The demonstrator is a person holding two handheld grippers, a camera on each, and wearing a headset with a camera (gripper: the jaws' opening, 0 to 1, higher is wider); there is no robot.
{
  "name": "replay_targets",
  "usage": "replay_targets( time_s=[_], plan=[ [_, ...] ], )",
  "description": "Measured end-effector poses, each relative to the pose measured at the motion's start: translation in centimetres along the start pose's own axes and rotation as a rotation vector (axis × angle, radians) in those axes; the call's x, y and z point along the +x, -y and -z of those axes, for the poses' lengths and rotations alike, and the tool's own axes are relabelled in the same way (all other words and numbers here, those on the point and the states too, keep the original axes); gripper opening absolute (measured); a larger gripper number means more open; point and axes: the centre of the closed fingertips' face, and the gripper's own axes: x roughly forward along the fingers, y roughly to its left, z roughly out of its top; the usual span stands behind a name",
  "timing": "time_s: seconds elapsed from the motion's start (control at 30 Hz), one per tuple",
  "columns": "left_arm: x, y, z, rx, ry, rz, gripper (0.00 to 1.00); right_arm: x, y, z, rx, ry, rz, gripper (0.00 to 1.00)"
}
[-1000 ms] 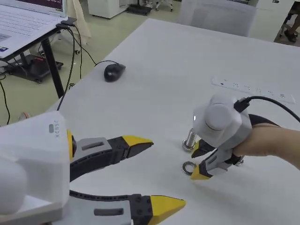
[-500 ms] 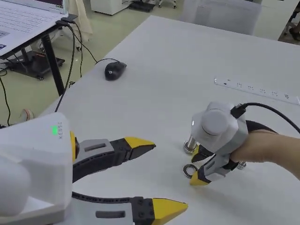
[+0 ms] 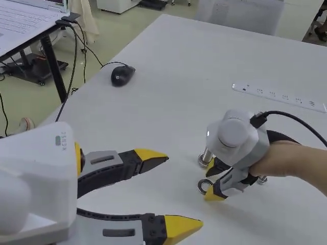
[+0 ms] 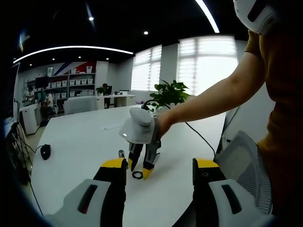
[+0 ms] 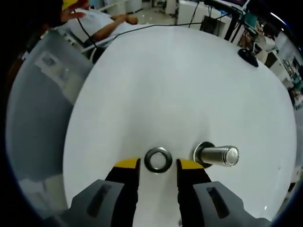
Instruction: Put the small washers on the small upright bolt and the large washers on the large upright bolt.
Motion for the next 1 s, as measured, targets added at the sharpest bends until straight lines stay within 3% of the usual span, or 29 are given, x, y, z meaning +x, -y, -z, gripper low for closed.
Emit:
replay_targets(
  time_s=[0.07,0.67,1.0],
  plan=[
    [0.0,0.0,0.0,-0.001,0.002,-0.001,0.55,0.0,-0.1,0.1,-0.016,-0.008,0.0,0.25],
    [-0.8,0.1,0.3,0.0,0.0,-0.008,0.55,-0.2,-0.1,-0.2,-0.01,-0.016,0.024,0.21],
    [-0.3,0.4,0.1,0.006,0.0,0.003,0.55,-3.0,0.8,0.0,0.012,0.008,0.056,0.21]
  ],
)
